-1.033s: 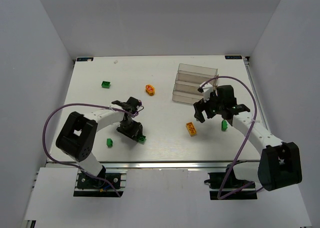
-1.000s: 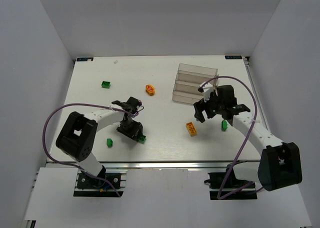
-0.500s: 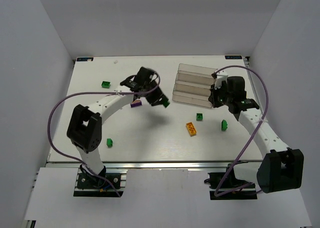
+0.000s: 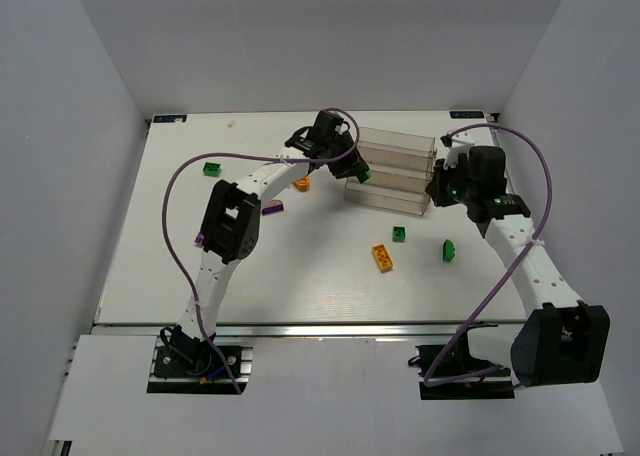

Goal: Sort the legos into containers by color

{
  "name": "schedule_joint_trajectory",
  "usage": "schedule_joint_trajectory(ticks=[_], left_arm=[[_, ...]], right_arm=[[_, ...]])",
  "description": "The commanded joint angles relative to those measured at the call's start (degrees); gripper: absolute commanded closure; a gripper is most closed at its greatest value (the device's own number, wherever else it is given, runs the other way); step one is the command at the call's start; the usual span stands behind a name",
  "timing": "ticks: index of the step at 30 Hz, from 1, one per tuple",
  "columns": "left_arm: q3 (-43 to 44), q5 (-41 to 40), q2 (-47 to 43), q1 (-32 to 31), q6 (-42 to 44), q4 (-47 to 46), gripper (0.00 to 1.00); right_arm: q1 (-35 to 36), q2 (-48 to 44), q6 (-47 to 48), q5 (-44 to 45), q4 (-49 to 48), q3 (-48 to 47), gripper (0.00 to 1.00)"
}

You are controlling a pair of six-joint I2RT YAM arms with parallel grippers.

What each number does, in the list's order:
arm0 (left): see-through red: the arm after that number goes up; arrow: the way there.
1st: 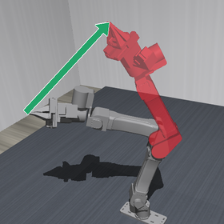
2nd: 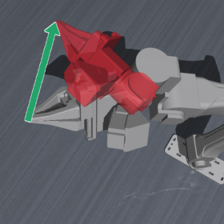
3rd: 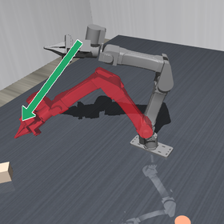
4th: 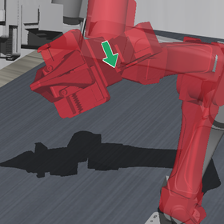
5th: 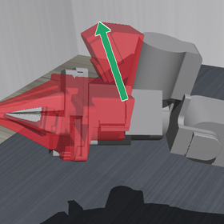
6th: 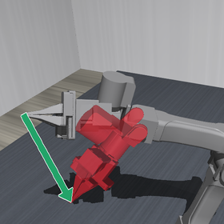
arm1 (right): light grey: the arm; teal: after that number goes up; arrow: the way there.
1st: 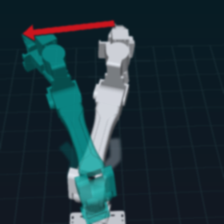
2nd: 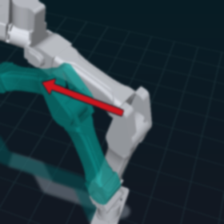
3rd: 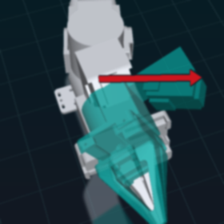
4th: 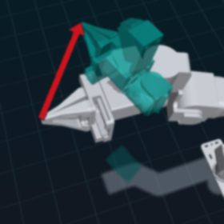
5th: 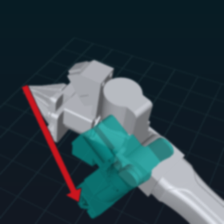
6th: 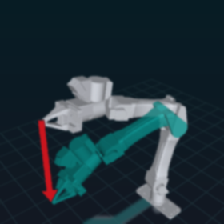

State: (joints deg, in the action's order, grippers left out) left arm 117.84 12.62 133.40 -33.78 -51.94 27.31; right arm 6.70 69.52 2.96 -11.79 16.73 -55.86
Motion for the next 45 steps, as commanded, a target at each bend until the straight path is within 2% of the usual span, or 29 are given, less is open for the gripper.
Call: schedule_joint_trajectory(ticks=[1,2,4,5,8,9,11,12,14,15,18,21,23,24,26,27,28,29,30,31,32,33,35,38,41,45], left_arm=[[3.62,-0.58,-0.34,-0.32,1.05,-1.64,0.94],[3.80,-0.76,0.01,-0.32,0.97,-1.82,0.87],[4.32,-1.02,1.07,-0.32,0.88,-1.74,0.80],[4.85,-1.02,1.33,-0.32,0.88,-1.39,0.71],[4.59,-1.02,1.42,-0.32,1.05,-0.68,0.53],[4.59,-0.93,1.33,-0.32,1.32,-0.59,0.45],[4.33,-0.85,0.81,-0.32,1.49,-0.77,0.41],[4.24,-0.67,0.63,-0.32,1.58,-1.12,0.37],[4.24,-0.41,-0.07,-0.32,1.67,-1.82,0.33],[4.24,-0.06,-0.25,-0.32,1.84,-2.08,0.33],[4.33,0.30,-1.39,-0.32,2.02,-2.44,0.33],[4.24,-0.05,-4.28,-0.32,3.24,-2.00,0.37],[2.58,-1.11,-7.09,0.29,4.74,-2.08,0.49],[1.09,-1.02,-11.11,0.29,6.49,-2.43,0.57],[-6.98,-1.19,-16.39,0.91,8.43,-4.70,0.72],[-10.49,-1.63,-22.69,1.43,10.53,-5.68,0.74],[-18.01,-2.16,-26.14,1.44,11.42,-6.73,0.74],[-21.74,-3.03,-29.40,1.44,12.38,-8.92,0.68],[-25.52,-3.56,-32.82,1.44,13.70,-9.81,0.59],[-29.21,-3.74,-39.38,1.44,13.97,-10.52,0.49],[-36.12,-5.14,-42.49,1.44,13.97,-10.96,0.28],[-39.32,-5.93,-48.62,1.44,13.45,-10.79,0.23],[-48.00,-8.21,-54.01,1.44,12.31,-9.30,0.17],[-56.80,-11.73,-63.86,1.44,9.85,-5.18,0.16],[-63.06,-15.60,-71.95,1.96,7.39,-0.95,0.16],[-67.21,-20.61,-79.95,1.96,4.57,4.67,0.15]], right_arm=[[-0.37,-2.36,1.69,-2.27,-0.12,-0.14,0.93],[-0.37,-2.63,1.87,-2.44,-0.03,0.13,0.92],[-0.29,-2.89,2.40,-2.71,-0.29,0.83,0.90],[-0.28,-2.89,2.49,-2.80,-0.38,1.44,0.90],[-0.46,-2.81,3.54,-3.76,-0.38,2.24,0.81],[-0.28,-2.89,4.06,-4.20,-0.47,2.42,0.71],[-0.11,-2.37,6.95,-7.27,-0.39,2.77,0.58],[-0.19,-2.11,8.36,-8.67,0.57,2.94,0.46],[-0.11,-0.88,13.35,-13.85,1.90,2.86,0.35],[-0.11,-0.35,15.39,-15.79,2.68,2.68,0.26],[-0.11,1.76,21.79,-22.56,5.50,2.42,0.19],[0.42,3.52,30.83,-28.62,7.34,2.94,0.19],[0.59,5.18,35.86,-30.65,8.84,3.30,0.24],[1.29,5.97,38.15,-30.49,9.11,3.21,0.30],[1.65,8.52,40.10,-27.94,9.02,2.60,0.37],[2.00,10.27,40.80,-27.06,9.28,1.98,0.40],[2.52,11.16,41.42,-25.32,9.55,1.02,0.40],[2.70,11.95,41.77,-24.78,9.98,0.40,0.40],[2.62,13.26,42.56,-24.68,10.51,-0.21,0.35],[3.49,14.06,45.00,-24.33,11.30,-0.74,0.30],[3.84,14.76,46.68,-24.16,12.78,-1.53,0.26],[3.85,15.99,48.44,-23.63,13.23,-1.62,0.23],[4.38,17.40,54.06,-23.10,14.37,-1.80,0.18],[4.38,19.69,60.38,-22.66,15.69,-2.67,0.18],[4.46,21.80,64.17,-22.05,16.32,-3.56,0.17],[4.29,25.49,67.00,-20.12,16.23,-4.78,0.17]])
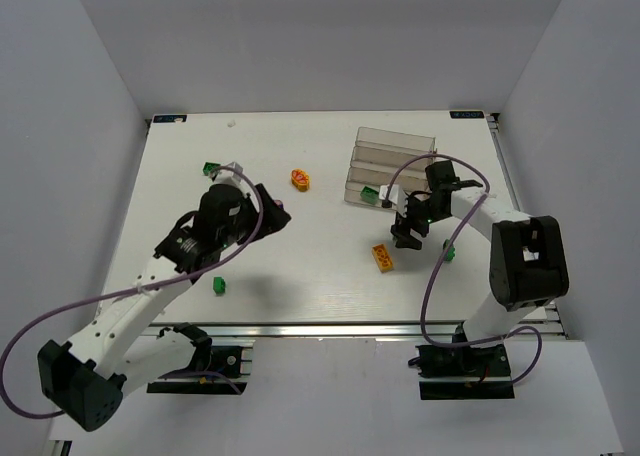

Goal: Sort the legos into containers by color

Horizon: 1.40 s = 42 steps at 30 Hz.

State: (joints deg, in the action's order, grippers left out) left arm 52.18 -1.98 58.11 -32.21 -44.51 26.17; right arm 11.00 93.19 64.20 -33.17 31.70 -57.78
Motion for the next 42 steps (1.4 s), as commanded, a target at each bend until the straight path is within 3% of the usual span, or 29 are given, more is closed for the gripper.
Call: schedule_joint_trajectory(ticks=[1,9,19,21,23,27,29,34,37,38,42], left_arm=[[-2.08,-6.72,-5.97,0.39,-3.30,8.08,0.15],[-4.37,-13.57,-16.87,0.39,-7.60,18.55,0.14],[-5.60,-21.75,-19.17,0.39,-15.25,32.00,0.13],[-6.13,-23.16,-19.00,0.39,-17.44,34.28,0.12],[-6.83,-23.94,-18.82,0.39,-18.94,35.43,0.12],[-7.36,-25.79,-17.33,0.39,-22.02,38.68,0.11],[-7.36,-26.41,-15.58,0.39,-22.37,39.92,0.10],[-7.45,-27.73,-11.27,0.39,-22.46,41.06,0.09],[-7.19,-27.99,-9.51,0.39,-22.55,40.89,0.09],[-7.10,-27.99,-9.07,0.39,-22.46,40.89,0.09],[-7.10,-27.64,-8.27,0.39,-22.46,40.19,0.08]], right_arm=[[-0.11,2.43,5.67,1.87,1.08,-3.13,0.17],[0.42,8.41,3.39,4.34,-0.68,-6.64,0.19],[1.48,12.11,3.74,4.17,0.38,-7.96,0.40],[1.74,12.19,3.65,3.90,0.37,-7.70,0.51],[1.83,11.67,4.26,3.03,1.08,-8.31,0.69],[1.57,8.51,3.30,-2.59,6.78,-12.69,0.90],[1.74,6.23,0.32,-5.66,9.07,-15.51,0.97],[1.56,5.86,-19.43,-10.87,6.03,-25.79,1.00],[1.56,6.21,-34.52,-5.44,-0.83,-26.68,1.00],[1.56,6.39,-38.07,0.15,-5.81,-26.51,1.00],[1.74,9.55,-43.99,9.25,-8.42,-28.70,0.99]])
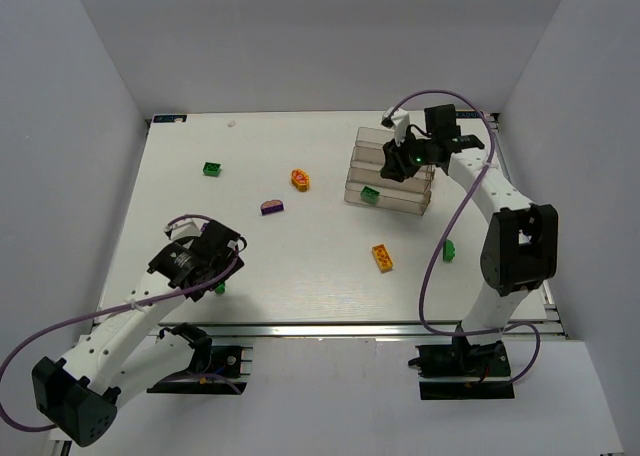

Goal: Sort the legos into containers by color

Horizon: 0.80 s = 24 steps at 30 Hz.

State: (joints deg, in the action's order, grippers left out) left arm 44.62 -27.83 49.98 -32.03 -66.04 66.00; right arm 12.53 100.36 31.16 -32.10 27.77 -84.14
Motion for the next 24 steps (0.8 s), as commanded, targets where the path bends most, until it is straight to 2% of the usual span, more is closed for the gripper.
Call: schedule_joint_trajectory(ticks=[1,6,7,12,15,16,21,24], left_arm=[[0.38,-1.70,0.12,0.21,-0.84,0.27,0.08],[-0.23,-0.73,0.30,0.21,-0.93,-0.52,0.08],[-0.41,-0.64,0.38,0.21,-0.93,-0.69,0.08],[-1.38,0.50,0.47,0.21,-1.11,-1.05,0.08],[-1.55,0.41,0.56,0.21,-1.46,-0.70,0.08],[-1.64,0.41,0.65,0.21,-1.46,-0.61,0.08],[-2.34,0.15,1.26,0.21,-1.64,-1.04,0.08],[-2.96,0.06,2.84,0.21,-2.07,-1.39,0.08]], right_arm=[[0.21,4.30,-10.77,8.80,-4.04,-3.04,0.97],[0.03,7.04,-10.68,10.83,-2.72,-4.10,0.85],[0.21,7.48,-10.85,10.91,-2.63,-4.19,0.77],[0.04,9.33,-11.29,11.97,-2.63,-4.19,0.61],[0.12,10.12,-11.29,11.97,-2.63,-4.45,0.46],[0.03,10.30,-11.29,11.97,-2.55,-4.46,0.39],[0.03,10.21,-11.03,10.83,-1.49,-4.72,0.32],[-0.40,8.99,-11.29,10.30,-0.79,-4.81,0.38]])
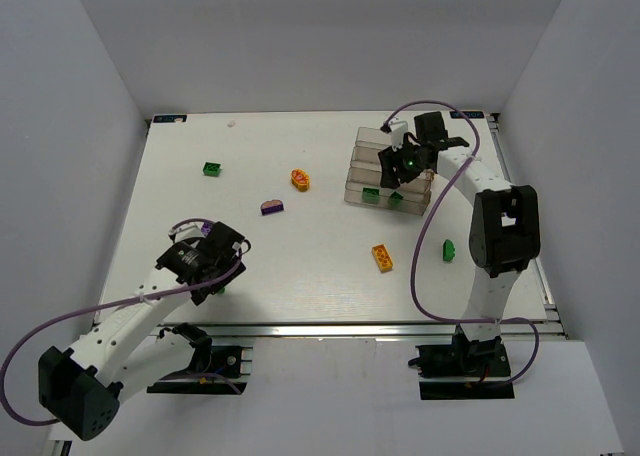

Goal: Sort the legos into containers by color

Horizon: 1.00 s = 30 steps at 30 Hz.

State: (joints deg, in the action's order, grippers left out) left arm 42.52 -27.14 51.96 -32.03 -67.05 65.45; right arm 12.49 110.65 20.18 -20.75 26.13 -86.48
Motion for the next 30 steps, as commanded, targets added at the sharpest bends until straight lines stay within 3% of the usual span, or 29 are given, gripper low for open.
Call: schedule_joint_trajectory(ticks=[1,4,6,13,26,29,30], left_arm=[[-1.12,-0.55,1.90,0.21,-0.98,-1.20,0.10],[-2.09,0.06,4.45,0.21,-0.81,-2.25,0.14],[-3.14,0.85,7.09,0.21,-0.89,-3.65,0.17],[-4.46,0.94,11.93,1.45,0.59,-8.58,0.22],[-5.96,6.65,20.19,11.11,8.68,-18.34,0.26],[-6.40,8.32,20.28,12.70,9.92,-19.31,0.32],[-6.49,8.67,20.28,13.39,10.27,-19.57,0.39]], right_arm=[[-0.62,-3.14,-0.50,-2.00,0.77,-1.77,0.49],[-1.33,-8.14,-0.76,-4.47,-0.20,0.42,0.67],[-2.21,-12.36,-0.06,-12.18,-0.55,3.67,0.67],[-4.23,-23.37,3.02,-23.80,-1.17,14.13,0.49],[-6.69,-29.44,3.81,-26.97,-1.08,18.54,0.45],[-6.95,-29.79,3.37,-27.23,-1.17,19.06,0.45],[-7.13,-30.05,3.28,-27.24,-1.34,19.24,0.45]])
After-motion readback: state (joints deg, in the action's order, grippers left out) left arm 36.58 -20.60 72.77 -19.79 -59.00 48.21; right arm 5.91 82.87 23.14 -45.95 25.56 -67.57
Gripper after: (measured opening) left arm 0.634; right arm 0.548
